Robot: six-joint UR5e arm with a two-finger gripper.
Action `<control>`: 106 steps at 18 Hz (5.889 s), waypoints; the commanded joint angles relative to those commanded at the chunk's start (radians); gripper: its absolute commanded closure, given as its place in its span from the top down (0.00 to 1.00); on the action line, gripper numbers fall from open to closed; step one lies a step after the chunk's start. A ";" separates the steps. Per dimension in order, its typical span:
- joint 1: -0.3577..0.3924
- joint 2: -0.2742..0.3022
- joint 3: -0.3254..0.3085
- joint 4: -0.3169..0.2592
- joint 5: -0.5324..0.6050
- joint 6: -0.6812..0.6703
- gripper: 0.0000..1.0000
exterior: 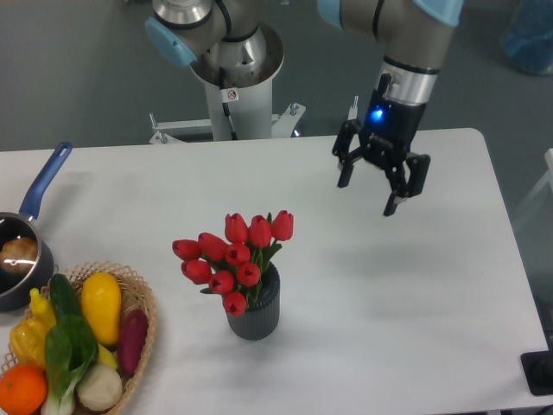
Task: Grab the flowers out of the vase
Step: 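Move the open gripper down toward the red tulip bouquet, then lower the open gripper beside the tulip stems above the vase rim, then position the gripper fingers around the tulip stems at the vase mouth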
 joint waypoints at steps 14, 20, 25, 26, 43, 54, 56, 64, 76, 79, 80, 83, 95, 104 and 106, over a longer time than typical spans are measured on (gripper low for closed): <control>0.005 -0.063 -0.038 -0.018 -0.209 -0.089 1.00; 0.008 -0.081 -0.045 -0.100 -0.239 -0.107 1.00; -0.021 -0.091 -0.046 -0.101 -0.368 -0.109 1.00; -0.025 -0.097 -0.046 -0.098 -0.373 -0.107 1.00; -0.077 -0.155 -0.040 -0.089 -0.386 0.127 1.00; -0.078 -0.158 -0.045 -0.087 -0.476 0.150 1.00; -0.081 -0.160 -0.043 -0.087 -0.476 0.149 1.00; -0.113 -0.180 -0.052 -0.087 -0.485 0.147 1.00; -0.137 -0.212 -0.052 -0.048 -0.526 0.150 1.00; -0.144 -0.218 -0.051 -0.041 -0.528 0.149 1.00; -0.147 -0.218 -0.049 -0.041 -0.528 0.149 1.00; -0.152 -0.226 -0.049 -0.037 -0.541 0.149 1.00; -0.150 -0.241 -0.048 -0.034 -0.568 0.150 1.00; -0.144 -0.255 -0.035 -0.034 -0.568 0.149 1.00; -0.140 -0.256 -0.035 -0.035 -0.568 0.147 1.00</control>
